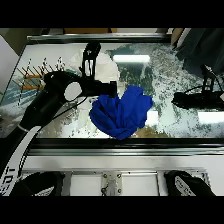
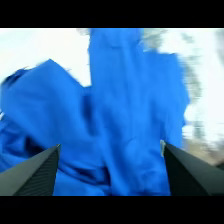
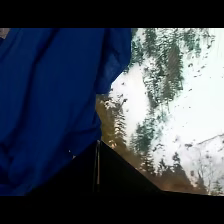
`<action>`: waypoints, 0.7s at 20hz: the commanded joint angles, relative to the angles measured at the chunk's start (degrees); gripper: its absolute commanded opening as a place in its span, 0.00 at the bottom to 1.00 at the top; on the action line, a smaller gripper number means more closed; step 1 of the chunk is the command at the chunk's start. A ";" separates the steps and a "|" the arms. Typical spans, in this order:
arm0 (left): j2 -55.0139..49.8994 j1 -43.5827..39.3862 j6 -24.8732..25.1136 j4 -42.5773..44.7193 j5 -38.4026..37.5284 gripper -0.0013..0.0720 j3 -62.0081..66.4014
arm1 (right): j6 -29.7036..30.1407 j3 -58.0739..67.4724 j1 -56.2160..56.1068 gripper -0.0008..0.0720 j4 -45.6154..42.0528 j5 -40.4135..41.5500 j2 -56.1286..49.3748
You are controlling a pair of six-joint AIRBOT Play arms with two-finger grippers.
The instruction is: Fold the clothes and pants, and hang the long-sleeved shirts on hangers.
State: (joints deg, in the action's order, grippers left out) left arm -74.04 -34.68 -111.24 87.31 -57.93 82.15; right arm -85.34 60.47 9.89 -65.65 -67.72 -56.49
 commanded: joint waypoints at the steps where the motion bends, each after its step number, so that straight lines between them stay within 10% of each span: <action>1: -1.97 7.65 -0.02 -0.63 -1.44 1.00 -6.67 | -0.02 0.00 0.00 0.04 0.20 -0.04 0.00; 6: -2.47 20.50 1.27 -16.39 8.26 1.00 -25.44 | -0.02 -0.02 0.00 0.04 0.31 -0.02 -0.39; 8: -4.42 22.84 9.03 -26.40 12.35 1.00 -29.16 | -0.02 -0.02 -0.07 0.05 0.33 -0.02 -1.25; 11: -9.53 22.18 18.36 -37.66 13.81 1.00 -29.38 | -0.07 -0.04 -0.09 0.98 0.72 -0.02 -3.93; 14: -15.61 19.93 19.32 -38.38 12.13 1.00 -25.62 | -0.17 -0.74 -0.11 0.98 5.01 0.72 -8.17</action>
State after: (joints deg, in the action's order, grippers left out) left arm -84.90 -13.93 -96.23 54.85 -45.98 55.16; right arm -85.34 60.23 9.82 -63.96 -67.53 -61.52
